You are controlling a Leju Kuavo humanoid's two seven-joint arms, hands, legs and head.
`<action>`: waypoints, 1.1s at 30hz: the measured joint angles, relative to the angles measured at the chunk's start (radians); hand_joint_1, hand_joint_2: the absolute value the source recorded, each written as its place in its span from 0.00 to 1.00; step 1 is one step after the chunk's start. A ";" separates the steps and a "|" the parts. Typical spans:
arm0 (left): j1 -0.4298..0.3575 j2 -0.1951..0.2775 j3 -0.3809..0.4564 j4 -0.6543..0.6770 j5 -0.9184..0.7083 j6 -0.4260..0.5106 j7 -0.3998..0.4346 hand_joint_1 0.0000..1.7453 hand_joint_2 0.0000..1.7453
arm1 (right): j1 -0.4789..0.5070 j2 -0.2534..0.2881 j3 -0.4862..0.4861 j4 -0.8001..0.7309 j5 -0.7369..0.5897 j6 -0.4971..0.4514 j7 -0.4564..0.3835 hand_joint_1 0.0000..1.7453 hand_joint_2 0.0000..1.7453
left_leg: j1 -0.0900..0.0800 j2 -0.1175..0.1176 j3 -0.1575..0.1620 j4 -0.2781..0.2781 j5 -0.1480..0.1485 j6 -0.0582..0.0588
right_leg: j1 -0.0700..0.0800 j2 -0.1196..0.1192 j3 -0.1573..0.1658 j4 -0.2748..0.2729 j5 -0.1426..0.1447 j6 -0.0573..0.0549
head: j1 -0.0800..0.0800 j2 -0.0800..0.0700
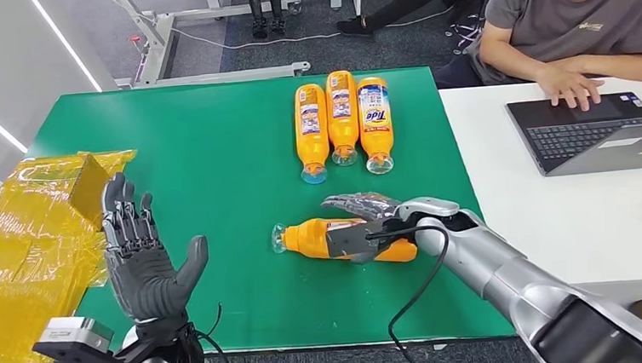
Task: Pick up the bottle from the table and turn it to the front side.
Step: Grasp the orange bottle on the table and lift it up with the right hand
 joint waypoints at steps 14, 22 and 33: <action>-0.015 -0.012 0.000 0.032 0.003 -0.051 0.000 0.00 1.00 | 0.002 -0.068 0.061 0.109 0.030 -0.093 0.089 0.00 1.00 | 0.000 0.000 0.000 0.001 0.000 0.001 | 0.000 -0.001 0.001 0.000 0.000 0.000 | 0.000 0.000; -0.016 -0.013 0.001 0.033 0.000 -0.058 0.000 0.00 1.00 | 0.011 -0.092 0.063 0.113 0.039 -0.166 0.098 1.00 1.00 | 0.000 0.000 0.001 0.001 0.000 0.001 | 0.000 0.000 0.002 0.000 0.000 0.001 | 0.000 0.000; -0.006 -0.013 0.002 0.033 -0.009 -0.061 0.000 0.00 1.00 | 0.053 -0.086 0.047 0.115 0.013 -0.353 0.051 1.00 1.00 | 0.000 0.000 0.002 0.002 0.000 0.001 | 0.000 0.000 0.003 0.000 0.000 0.001 | 0.000 0.000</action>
